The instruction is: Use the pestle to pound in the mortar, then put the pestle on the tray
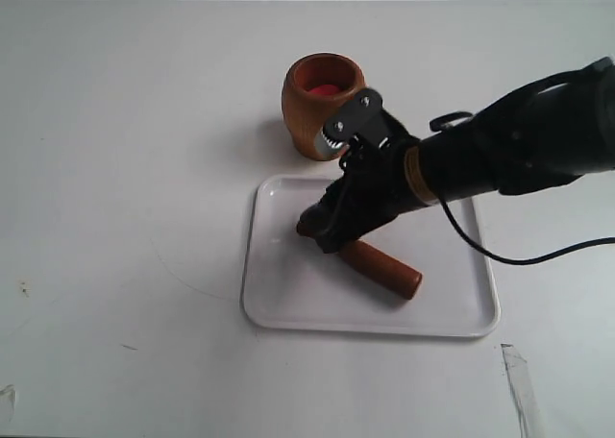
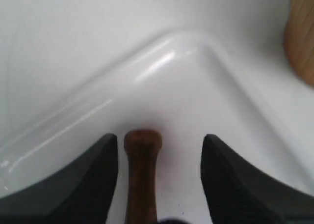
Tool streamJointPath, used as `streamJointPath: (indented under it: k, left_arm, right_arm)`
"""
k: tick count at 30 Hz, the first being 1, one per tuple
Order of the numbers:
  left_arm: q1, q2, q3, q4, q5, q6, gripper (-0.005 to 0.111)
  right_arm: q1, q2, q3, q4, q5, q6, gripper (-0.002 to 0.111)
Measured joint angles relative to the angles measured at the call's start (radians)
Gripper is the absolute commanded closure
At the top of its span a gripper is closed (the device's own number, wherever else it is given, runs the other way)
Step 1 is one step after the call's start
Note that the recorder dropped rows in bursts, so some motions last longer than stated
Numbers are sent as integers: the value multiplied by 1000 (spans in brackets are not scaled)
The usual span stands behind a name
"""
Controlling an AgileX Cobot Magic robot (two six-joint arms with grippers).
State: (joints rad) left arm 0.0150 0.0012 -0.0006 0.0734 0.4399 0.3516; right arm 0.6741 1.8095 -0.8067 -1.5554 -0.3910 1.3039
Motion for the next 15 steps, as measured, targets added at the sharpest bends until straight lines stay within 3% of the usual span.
streamJointPath:
  k: [4, 15]
  left_arm:
    - [0, 0, 0, 0, 0, 0, 107]
    - [0, 0, 0, 0, 0, 0, 107]
  right_arm:
    - [0, -175, 0, -2, 0, 4, 108]
    - [0, -778, 22, -21, -13, 8, 108]
